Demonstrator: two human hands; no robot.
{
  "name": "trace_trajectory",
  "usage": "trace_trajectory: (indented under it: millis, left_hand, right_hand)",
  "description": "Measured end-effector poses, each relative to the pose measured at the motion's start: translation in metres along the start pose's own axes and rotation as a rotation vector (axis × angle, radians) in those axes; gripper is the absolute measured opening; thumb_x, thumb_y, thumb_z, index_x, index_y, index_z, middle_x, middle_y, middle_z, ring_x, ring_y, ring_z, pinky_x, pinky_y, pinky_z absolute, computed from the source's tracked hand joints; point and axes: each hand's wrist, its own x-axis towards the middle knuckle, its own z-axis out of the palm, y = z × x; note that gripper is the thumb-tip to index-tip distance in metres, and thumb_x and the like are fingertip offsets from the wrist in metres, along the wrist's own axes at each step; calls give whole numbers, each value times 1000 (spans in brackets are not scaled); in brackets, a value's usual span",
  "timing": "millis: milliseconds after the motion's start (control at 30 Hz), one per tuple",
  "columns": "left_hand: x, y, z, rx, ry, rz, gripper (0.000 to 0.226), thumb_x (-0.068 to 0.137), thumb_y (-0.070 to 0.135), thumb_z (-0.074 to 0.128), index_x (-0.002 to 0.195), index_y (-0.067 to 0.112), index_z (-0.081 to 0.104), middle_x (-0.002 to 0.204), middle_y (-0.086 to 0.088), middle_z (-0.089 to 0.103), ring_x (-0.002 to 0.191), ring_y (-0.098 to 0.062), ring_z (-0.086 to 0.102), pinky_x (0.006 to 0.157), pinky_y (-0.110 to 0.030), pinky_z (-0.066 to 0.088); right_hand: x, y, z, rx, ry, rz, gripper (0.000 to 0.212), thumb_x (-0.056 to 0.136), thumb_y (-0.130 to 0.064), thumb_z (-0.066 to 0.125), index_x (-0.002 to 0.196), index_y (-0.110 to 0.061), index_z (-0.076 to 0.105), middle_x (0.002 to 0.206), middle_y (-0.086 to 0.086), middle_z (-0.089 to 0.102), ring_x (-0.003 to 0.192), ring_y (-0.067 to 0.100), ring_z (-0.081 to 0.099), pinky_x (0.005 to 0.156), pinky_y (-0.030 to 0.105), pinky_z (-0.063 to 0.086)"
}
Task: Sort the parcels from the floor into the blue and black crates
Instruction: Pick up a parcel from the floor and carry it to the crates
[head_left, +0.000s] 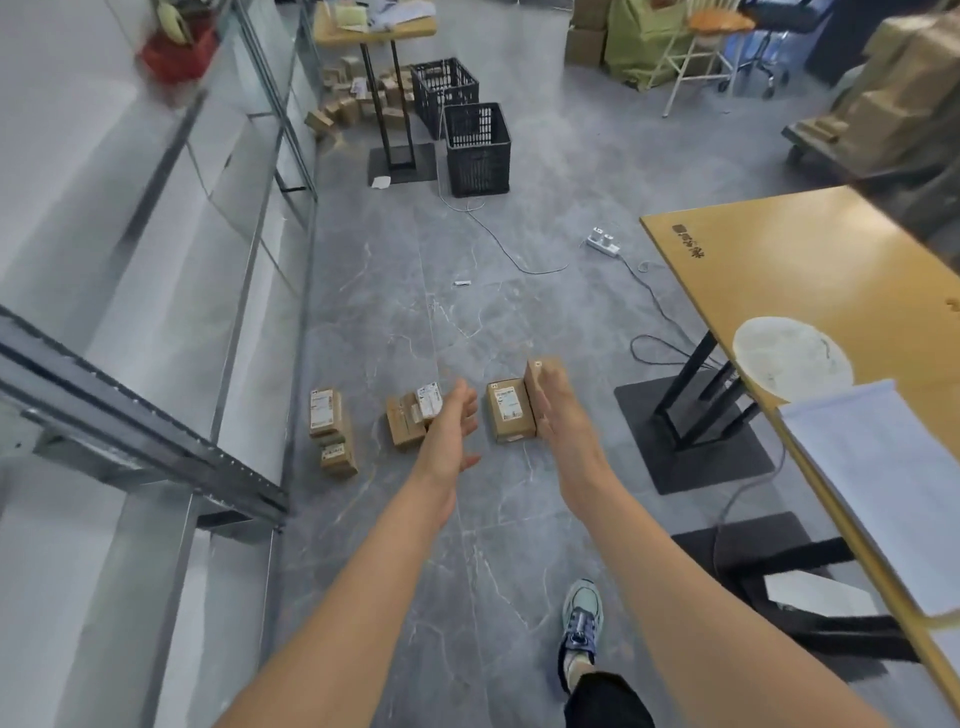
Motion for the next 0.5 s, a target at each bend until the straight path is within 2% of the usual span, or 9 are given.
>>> trace_trajectory:
  millis: [67, 100, 167, 200, 267, 333, 367, 433, 500]
  left_hand:
    - [30, 4, 29, 6, 5, -53, 52, 103, 63, 33, 135, 29, 55, 144, 8, 53, 131, -9, 50, 113, -48, 40]
    - [43, 7, 42, 10, 7, -82, 49, 104, 62, 32, 134, 31, 54, 143, 8, 53, 131, -10, 49, 114, -49, 39]
    - [70, 7, 64, 12, 6, -118, 55, 105, 61, 30, 143, 27, 51, 146, 8, 51, 131, -10, 48, 115, -49, 37]
    - [84, 8, 74, 13, 6, -134, 59, 105, 61, 30, 148, 24, 48, 148, 7, 49, 132, -10, 47, 114, -48, 37]
    - [108, 12, 91, 7, 13, -167, 63, 105, 60, 30, 153, 22, 44, 152, 5, 46, 134, -12, 45, 110, -44, 37]
    - [134, 14, 104, 4, 11, -201, 64, 105, 59, 30, 154, 20, 42, 153, 5, 45, 136, -14, 44, 106, -42, 37]
    - [148, 14, 109, 6, 10, -220, 64, 105, 60, 31, 154, 20, 43, 153, 4, 45, 136, -14, 44, 104, -41, 37]
    - [179, 13, 116, 10, -1, -249, 64, 105, 61, 31, 153, 21, 43, 154, 3, 46, 133, -13, 45, 102, -40, 37]
    - [213, 11, 121, 6, -6, -278, 64, 105, 61, 31, 154, 21, 43, 155, 3, 45, 136, -14, 45, 105, -40, 38]
  right_hand:
    - [38, -1, -28, -16, 44, 57, 32, 103, -65, 43, 125, -48, 59, 108, -36, 66, 105, -19, 61, 106, 25, 37]
    - [52, -3, -41, -18, 58, 90, 35, 103, -66, 40, 126, -48, 58, 114, -36, 65, 113, -15, 59, 109, 27, 36]
    - [82, -9, -64, -50, 49, 134, 50, 102, -70, 37, 144, -45, 49, 138, -27, 54, 138, 0, 47, 121, 36, 29]
    - [97, -12, -73, -53, 52, 158, 58, 102, -71, 36, 152, -42, 43, 145, -25, 46, 144, 4, 41, 125, 39, 25]
    - [127, -15, -89, -63, 67, 202, 57, 105, -68, 34, 155, -41, 40, 140, -26, 47, 143, 3, 38, 126, 39, 23]
    - [157, -18, -100, -94, 58, 224, 44, 108, -63, 31, 148, -47, 40, 124, -36, 51, 136, 0, 40, 121, 34, 25]
    - [172, -19, -104, -104, 58, 234, 45, 108, -63, 30, 149, -47, 39, 119, -39, 50, 135, 0, 40, 120, 33, 25]
    - [203, -22, -109, -129, 69, 245, 55, 108, -62, 27, 157, -38, 37, 123, -35, 47, 136, 1, 39, 120, 34, 25]
    - [236, -20, -113, -150, 60, 262, 50, 109, -61, 26, 153, -40, 40, 125, -33, 48, 134, 1, 39, 121, 34, 24]
